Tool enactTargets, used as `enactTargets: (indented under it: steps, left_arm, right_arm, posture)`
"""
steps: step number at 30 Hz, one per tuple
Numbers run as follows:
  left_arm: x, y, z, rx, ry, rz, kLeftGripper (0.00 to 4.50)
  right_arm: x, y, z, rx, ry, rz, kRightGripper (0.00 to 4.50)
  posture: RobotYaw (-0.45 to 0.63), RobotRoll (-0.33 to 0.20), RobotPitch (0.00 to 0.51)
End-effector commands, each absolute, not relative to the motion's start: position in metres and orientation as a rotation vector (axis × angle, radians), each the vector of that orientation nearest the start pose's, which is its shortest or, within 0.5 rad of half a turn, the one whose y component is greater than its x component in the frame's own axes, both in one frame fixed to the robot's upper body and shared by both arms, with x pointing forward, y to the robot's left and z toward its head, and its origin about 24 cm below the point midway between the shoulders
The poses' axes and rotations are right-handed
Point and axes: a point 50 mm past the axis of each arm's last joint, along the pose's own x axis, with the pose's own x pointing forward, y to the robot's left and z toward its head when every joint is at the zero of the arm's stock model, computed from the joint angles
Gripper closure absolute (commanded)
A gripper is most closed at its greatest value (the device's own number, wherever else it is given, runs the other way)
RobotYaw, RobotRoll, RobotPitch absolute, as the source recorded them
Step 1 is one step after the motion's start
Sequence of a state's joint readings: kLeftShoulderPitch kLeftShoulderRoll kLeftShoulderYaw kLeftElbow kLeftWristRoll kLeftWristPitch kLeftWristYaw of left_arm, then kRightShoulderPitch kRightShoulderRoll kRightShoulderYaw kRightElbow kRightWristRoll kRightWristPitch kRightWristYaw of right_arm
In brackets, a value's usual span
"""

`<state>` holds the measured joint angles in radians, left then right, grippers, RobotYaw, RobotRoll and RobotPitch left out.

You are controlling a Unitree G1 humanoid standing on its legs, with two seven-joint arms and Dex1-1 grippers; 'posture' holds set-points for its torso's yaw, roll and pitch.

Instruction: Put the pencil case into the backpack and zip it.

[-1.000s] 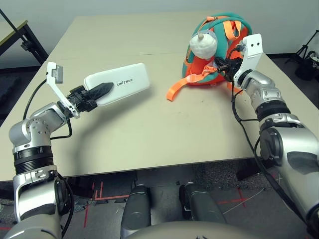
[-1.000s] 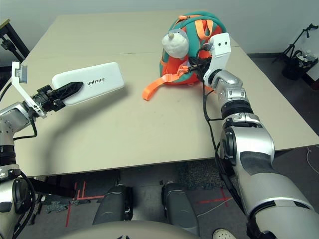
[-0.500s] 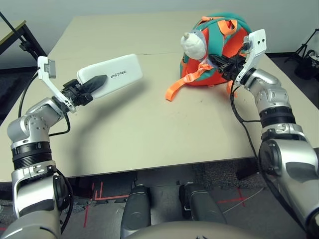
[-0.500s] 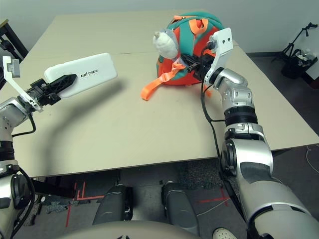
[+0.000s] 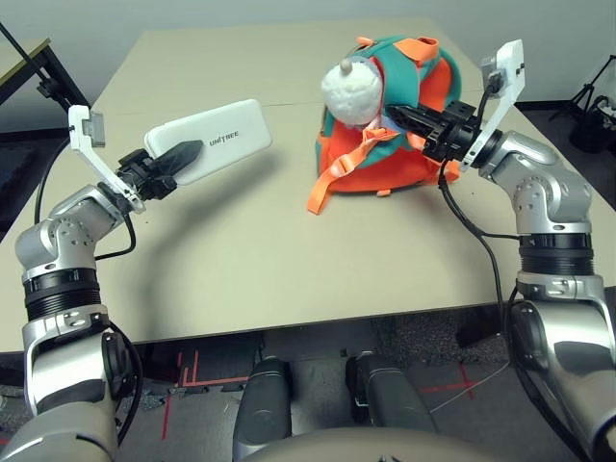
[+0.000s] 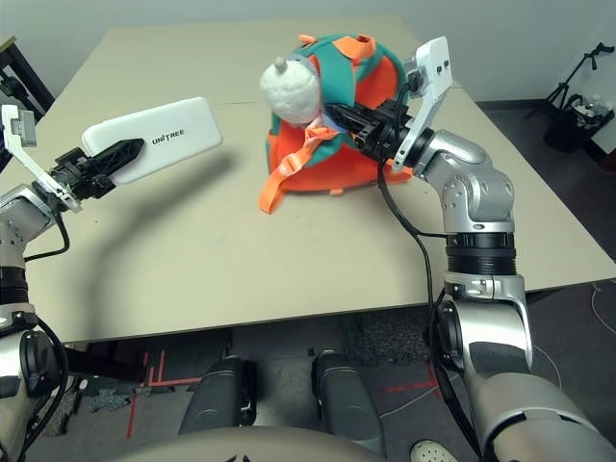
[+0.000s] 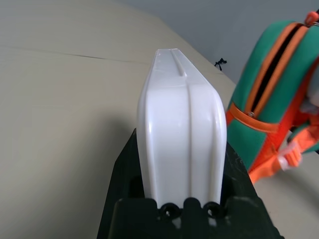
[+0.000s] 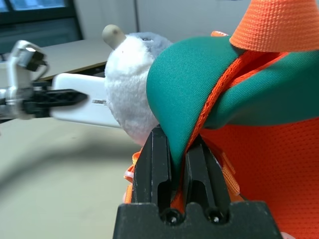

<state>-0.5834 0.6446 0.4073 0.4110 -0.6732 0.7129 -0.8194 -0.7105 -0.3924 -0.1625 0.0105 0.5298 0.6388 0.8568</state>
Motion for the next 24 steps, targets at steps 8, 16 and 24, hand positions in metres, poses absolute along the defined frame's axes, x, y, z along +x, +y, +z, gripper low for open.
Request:
enactTargets:
  steps: [8,16,24]
  left_arm:
    - [0.305,0.303,0.210,-0.324,0.034,-0.694,3.23]
    - [0.272,0.313,0.280,-0.197,0.040,-0.925,3.23]
    - [0.267,0.314,0.313,-0.049,0.073,-0.966,3.23]
  right_arm:
    - [0.293,-0.144,0.187,0.155,-0.080,1.030,4.50]
    - [0.292,-0.149,0.160,0.148,0.018,0.989,4.50]
    - [0.296,-0.146,0.150,0.134,0.059,1.009,4.50]
  posture:
    - [-0.08,0.000,0.065]
    - [-0.08,0.000,0.070]
    - [-0.04,0.000,0.060]
